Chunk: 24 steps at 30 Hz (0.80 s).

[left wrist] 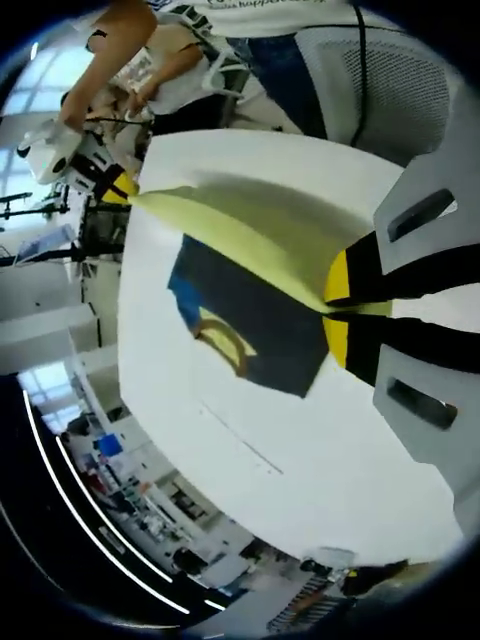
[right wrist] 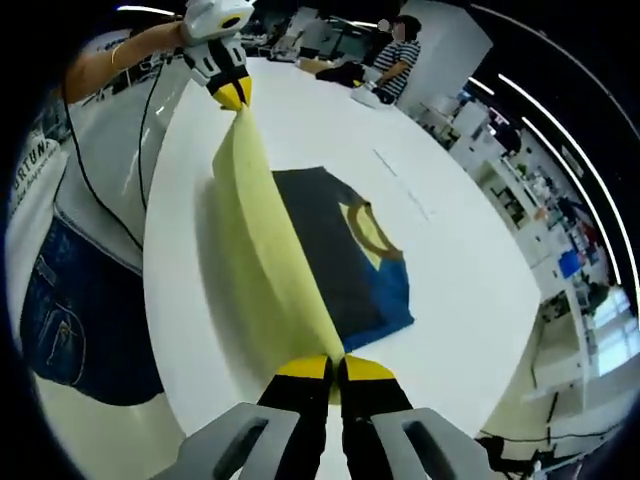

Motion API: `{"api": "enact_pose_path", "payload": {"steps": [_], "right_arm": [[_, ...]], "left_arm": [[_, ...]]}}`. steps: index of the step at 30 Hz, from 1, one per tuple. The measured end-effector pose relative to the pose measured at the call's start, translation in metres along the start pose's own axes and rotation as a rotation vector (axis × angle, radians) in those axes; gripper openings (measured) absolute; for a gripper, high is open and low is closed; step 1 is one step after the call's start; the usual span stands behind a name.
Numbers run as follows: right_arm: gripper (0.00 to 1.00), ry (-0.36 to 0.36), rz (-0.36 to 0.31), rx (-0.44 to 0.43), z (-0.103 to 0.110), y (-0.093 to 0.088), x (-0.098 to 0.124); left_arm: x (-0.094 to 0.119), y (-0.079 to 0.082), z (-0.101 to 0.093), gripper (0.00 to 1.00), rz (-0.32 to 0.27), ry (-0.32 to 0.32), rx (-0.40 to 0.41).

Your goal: Fold the garment on the visible template until the final outline fits inside the template.

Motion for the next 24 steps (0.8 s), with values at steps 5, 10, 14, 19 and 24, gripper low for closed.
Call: {"api": "enact_pose_path", "payload": {"steps": [5, 10, 14, 19, 24], "right_arm": [[0.0, -0.038, -0.013, 0.009, -0.007, 0.004, -0.004], [0.0, -0.075, -0.002, 0.023, -0.013, 0.003, -0.009], [0.0, -0.113, -0.029, 0.001, -0.022, 0.009, -0.012], [0.0, -0.155, -0.053, -0.019, -0.03, 0.014, -0.018], [0.0, -0.195, -0.074, -0.035, -0.039, 0.018, -0.02]], "left_arm": [[-0.003, 0.002, 0.008, 0.01, -0.021, 0.035, 0.022], [-0.002, 0.009, 0.014, 0.01, -0.08, 0.044, 0.034], [-0.004, 0.011, 0.021, 0.01, -0.073, 0.064, 0.013], [-0.004, 0.016, 0.031, 0.01, -0.067, 0.109, -0.018], [-0.005, 0.022, 0.04, 0.01, -0.083, 0.137, -0.04]]}}
Point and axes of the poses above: the point that each gripper's makers call its tool centre point, and the gripper's own axes: x roughly backward along the fingers, z roughly to its left, y roughly out of its top, the point moved 1 cm from there along x, roughly backward along the fingers, and after that the axes turned 7 degrees about -y, right-handed, at the moved point
